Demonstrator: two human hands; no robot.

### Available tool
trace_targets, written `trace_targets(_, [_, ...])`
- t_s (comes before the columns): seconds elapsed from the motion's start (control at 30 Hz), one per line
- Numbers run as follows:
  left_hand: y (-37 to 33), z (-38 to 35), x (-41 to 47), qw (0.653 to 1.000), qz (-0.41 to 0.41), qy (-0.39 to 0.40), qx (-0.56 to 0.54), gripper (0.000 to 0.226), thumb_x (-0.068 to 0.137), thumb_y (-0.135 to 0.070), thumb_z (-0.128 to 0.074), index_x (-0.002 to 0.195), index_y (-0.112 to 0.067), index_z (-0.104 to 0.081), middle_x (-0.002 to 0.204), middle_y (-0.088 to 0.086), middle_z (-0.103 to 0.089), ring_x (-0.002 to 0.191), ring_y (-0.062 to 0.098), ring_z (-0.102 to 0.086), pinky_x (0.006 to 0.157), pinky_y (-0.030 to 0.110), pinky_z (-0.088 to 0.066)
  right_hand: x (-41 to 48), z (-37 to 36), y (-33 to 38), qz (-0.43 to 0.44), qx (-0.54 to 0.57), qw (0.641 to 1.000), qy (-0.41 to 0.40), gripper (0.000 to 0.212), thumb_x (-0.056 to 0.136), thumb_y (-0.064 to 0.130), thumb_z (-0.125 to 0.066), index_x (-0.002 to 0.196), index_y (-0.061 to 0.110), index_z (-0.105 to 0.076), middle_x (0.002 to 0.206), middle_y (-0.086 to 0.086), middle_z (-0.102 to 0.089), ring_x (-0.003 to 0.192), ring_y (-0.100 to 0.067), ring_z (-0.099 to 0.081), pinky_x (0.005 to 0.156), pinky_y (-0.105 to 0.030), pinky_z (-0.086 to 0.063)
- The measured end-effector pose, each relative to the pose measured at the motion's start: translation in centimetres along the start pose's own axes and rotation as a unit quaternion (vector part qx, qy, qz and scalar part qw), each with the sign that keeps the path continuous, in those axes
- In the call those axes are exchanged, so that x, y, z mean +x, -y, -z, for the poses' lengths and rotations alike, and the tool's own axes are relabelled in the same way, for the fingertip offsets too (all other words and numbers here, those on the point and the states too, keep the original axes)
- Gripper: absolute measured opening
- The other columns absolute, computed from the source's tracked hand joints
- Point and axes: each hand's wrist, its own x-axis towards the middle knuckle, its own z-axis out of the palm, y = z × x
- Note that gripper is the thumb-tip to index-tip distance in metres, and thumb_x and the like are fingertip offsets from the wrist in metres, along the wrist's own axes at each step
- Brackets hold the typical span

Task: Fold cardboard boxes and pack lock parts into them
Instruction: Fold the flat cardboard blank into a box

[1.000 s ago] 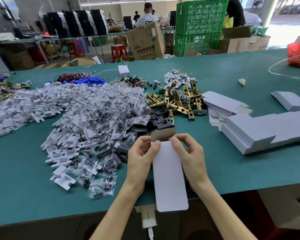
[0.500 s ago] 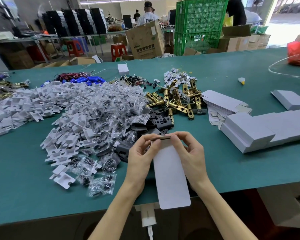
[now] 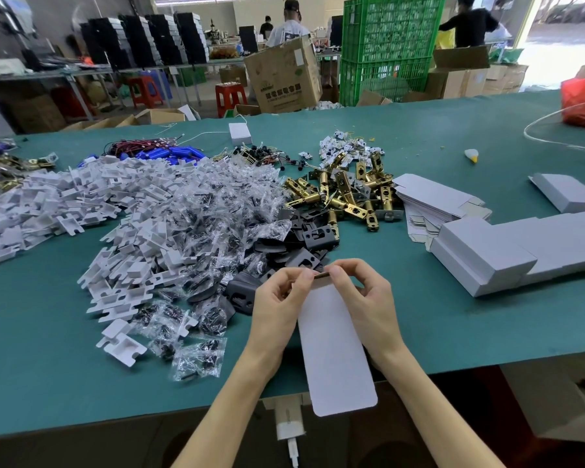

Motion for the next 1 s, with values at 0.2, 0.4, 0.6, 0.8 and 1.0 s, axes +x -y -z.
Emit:
trace_targets(0.2, [0.15,0.06,-0.07,1.0,0.014,-0.002,-0.009,0.02,0.094,-0.026,-0.073,0.106,-0.01,-0.07,0.09,0.006,-0.073,0.075,0.012,-0.064,0.062,0.024,-0.053,-0.11,-0.03,0.02,-0.022,-0.003,1.0,0.011,0.01,0.101,0.014,-0.062,0.102,0.019,-0.071,0.098,0.001,-0.073,0.085,-0.025,-0.071,0.065,-0.038,-0.06])
trace_targets(0.4, [-0.04,-0.08,-0.13,1.0,0.02,-0.011,0.004,0.013,0.093,-0.025,-0.065,0.098,-0.015,-0.07,0.087,0.005,-0.071,0.073,0.016,-0.061,0.06,0.03,-0.05,-0.18,0.02,-0.06,-0.015,-0.014,0.999,0.027,0.012,0.099,0.016,-0.062,0.098,0.021,-0.072,0.095,0.005,-0.073,0.081,-0.012,-0.067,0.065,-0.025,-0.055])
trace_targets(0.6, [-0.1,0.12,-0.02,0.999,0.046,-0.017,-0.003,0.01,0.103,-0.011,-0.06,0.099,-0.01,-0.068,0.082,0.005,-0.071,0.069,0.016,-0.062,0.055,0.027,-0.052,-0.29,-0.08,0.16,-0.015,0.0,0.999,0.038,0.011,0.098,0.018,-0.064,0.102,0.023,-0.073,0.094,0.007,-0.072,0.073,-0.011,-0.064,0.06,-0.026,-0.053])
trace_targets(0.8, [-0.28,0.28,0.04,0.998,0.063,-0.023,-0.019,0.01,0.102,-0.013,-0.062,0.093,-0.01,-0.066,0.079,0.006,-0.067,0.068,0.017,-0.059,0.055,0.029,-0.049,-0.4,-0.14,0.17,-0.017,-0.007,0.999,0.048,0.015,0.099,0.019,-0.065,0.114,0.021,-0.071,0.103,0.002,-0.072,0.071,-0.024,-0.064,0.061,-0.043,-0.053])
trace_targets(1.0, [-0.65,0.19,0.0,0.998,0.052,-0.015,-0.031,0.008,0.086,-0.026,-0.067,0.084,-0.018,-0.069,0.082,0.007,-0.066,0.073,0.019,-0.056,0.061,0.031,-0.046,-0.22,-0.12,0.16,-0.007,-0.012,0.999,0.039,0.012,0.1,0.019,-0.065,0.111,0.018,-0.07,0.103,0.001,-0.071,0.081,-0.014,-0.066,0.063,-0.028,-0.054])
